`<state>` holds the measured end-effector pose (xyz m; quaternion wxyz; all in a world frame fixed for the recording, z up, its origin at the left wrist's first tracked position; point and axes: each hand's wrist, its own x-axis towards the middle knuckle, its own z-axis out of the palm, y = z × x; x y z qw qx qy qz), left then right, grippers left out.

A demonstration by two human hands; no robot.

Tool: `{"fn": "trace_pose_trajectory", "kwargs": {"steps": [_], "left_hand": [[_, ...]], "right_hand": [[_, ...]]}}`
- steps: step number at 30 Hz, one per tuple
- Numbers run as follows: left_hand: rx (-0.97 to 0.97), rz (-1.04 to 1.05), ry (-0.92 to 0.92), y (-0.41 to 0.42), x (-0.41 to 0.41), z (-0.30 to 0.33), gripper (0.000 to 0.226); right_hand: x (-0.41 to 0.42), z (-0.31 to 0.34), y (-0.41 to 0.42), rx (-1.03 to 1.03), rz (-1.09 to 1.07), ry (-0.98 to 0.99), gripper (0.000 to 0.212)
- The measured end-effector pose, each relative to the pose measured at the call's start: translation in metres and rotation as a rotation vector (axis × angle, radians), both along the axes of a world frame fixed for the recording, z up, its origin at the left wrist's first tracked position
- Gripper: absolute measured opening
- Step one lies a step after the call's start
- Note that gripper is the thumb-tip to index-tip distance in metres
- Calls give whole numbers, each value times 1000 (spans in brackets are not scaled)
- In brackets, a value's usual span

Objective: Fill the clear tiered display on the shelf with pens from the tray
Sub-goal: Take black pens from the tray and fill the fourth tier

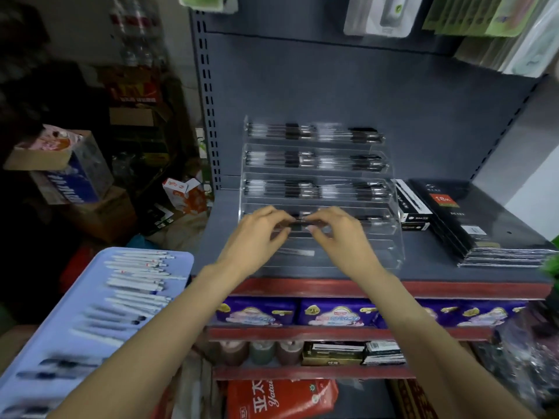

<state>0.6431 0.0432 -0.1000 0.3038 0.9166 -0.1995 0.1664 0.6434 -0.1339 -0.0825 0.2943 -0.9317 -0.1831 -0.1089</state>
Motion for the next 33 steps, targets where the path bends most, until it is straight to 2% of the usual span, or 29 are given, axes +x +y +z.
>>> {"fn": "trace_pose_trajectory", "kwargs": {"steps": [7, 11, 16, 20, 23, 28, 30, 33], "left_hand": [[-67, 240, 137, 167, -91, -33, 18], [-92, 349, 281, 277, -142, -72, 17], [-28, 392, 425, 382, -173, -110, 19], [74, 355, 573, 412, -182, -150, 25], [193, 275, 662, 418, -184, -177, 32], [397, 252, 608, 420, -178, -200, 35], [431, 273, 577, 418, -173, -202, 36], [409, 283, 596, 417, -168, -205, 33]], "right_hand": [[-62, -36, 160, 39, 179, 145, 22], [-104, -90, 252, -13, 261, 309, 24], [-143, -147, 333, -153, 269, 535, 31], [-154, -177, 368, -271, 207, 625, 41], [-156, -196, 379, -352, 181, 604, 42], [-143, -205, 394, -431, 7, 479, 29], [-136, -207, 396, -518, 19, 454, 29], [-129, -211, 396, -537, 20, 478, 32]]}}
